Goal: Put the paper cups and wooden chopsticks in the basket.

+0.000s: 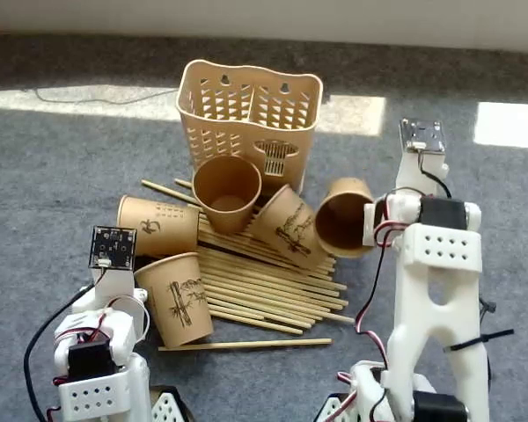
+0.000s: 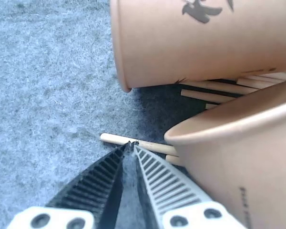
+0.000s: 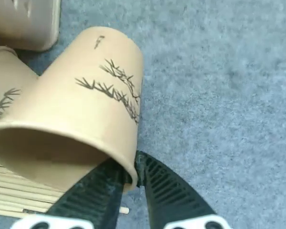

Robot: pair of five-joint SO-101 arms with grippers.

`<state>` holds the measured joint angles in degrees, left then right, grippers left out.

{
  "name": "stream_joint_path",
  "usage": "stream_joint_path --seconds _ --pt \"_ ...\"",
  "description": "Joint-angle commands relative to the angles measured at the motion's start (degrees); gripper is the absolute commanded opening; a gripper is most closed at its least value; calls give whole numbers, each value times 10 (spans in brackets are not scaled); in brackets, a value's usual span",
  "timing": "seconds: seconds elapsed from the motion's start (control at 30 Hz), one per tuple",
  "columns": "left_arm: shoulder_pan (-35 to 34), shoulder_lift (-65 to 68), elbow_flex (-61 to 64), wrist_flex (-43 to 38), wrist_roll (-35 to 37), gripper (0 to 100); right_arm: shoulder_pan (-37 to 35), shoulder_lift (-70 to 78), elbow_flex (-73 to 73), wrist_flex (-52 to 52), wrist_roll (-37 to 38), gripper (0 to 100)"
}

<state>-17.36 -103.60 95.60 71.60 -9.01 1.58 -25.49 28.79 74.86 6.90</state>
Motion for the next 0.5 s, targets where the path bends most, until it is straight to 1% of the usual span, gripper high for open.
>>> stream_joint_path --seconds 0.0,0.2,0.37,0.47 --pt "-8 -4 -1 -10 -1 24 5 58 -67 42 -4 6" --pt "-8 -5 4 -11 -1 24 5 142 -139 74 -5 16" --pt "-8 -5 4 -11 -1 24 5 156 -165 72 -37 91" --pt "-8 -5 7 -16 -1 24 1 158 -174 51 -37 91"
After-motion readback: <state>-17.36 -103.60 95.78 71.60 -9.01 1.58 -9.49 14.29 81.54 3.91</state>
